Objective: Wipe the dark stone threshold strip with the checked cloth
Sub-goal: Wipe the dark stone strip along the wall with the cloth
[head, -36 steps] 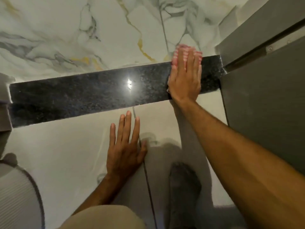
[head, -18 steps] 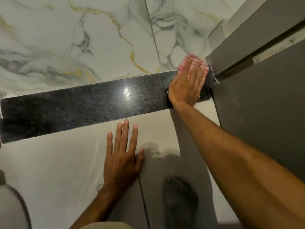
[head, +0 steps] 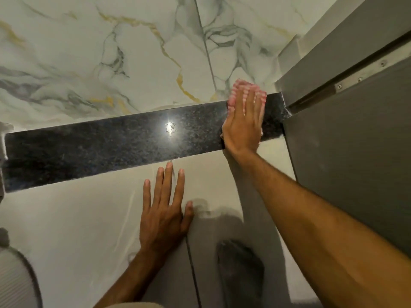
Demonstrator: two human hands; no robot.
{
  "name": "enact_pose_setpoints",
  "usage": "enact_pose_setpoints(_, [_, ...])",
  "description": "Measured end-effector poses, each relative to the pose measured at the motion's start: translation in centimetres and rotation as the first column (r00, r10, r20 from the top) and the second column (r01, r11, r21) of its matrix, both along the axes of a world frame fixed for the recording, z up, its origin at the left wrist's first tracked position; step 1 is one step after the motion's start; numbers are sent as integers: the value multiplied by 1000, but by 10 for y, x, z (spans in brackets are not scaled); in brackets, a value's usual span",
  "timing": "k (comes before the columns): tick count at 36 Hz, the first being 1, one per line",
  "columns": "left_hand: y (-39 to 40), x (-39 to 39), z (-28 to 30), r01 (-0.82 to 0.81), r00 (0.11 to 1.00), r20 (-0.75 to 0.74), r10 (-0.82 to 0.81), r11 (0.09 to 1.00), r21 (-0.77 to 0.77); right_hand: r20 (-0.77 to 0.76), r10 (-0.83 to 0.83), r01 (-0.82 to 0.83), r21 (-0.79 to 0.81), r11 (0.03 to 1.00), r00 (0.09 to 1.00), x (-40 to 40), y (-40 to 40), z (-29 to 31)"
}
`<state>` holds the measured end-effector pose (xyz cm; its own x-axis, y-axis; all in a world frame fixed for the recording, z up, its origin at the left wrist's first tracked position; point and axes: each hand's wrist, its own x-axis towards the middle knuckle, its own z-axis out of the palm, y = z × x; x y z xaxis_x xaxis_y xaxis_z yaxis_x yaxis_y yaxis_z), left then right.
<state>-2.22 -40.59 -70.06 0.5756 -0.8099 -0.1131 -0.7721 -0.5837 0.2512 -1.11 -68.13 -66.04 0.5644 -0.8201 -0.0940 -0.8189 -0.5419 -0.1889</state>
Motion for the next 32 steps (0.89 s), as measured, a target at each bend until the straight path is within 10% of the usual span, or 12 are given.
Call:
enact_pose_setpoints(12, [55, -6, 8, 54, 998, -34, -51, 993, 102, 41, 564, -565, 23, 825, 825, -87, 81, 8])
enact_pose_setpoints(20, [65, -17, 7, -187, 981, 60, 183, 979, 84, 72, 197, -196, -23, 980, 978, 40, 110, 5])
enact_pose_setpoints(28, [110, 8, 20, -460, 887, 48, 459, 872, 168, 74, 764, -768, 69, 637, 641, -26, 173, -7])
enact_pose_setpoints(32, [143, 40, 16, -585, 811, 64, 581, 802, 120, 18, 582, -582, -17, 813, 813, -32, 142, 1])
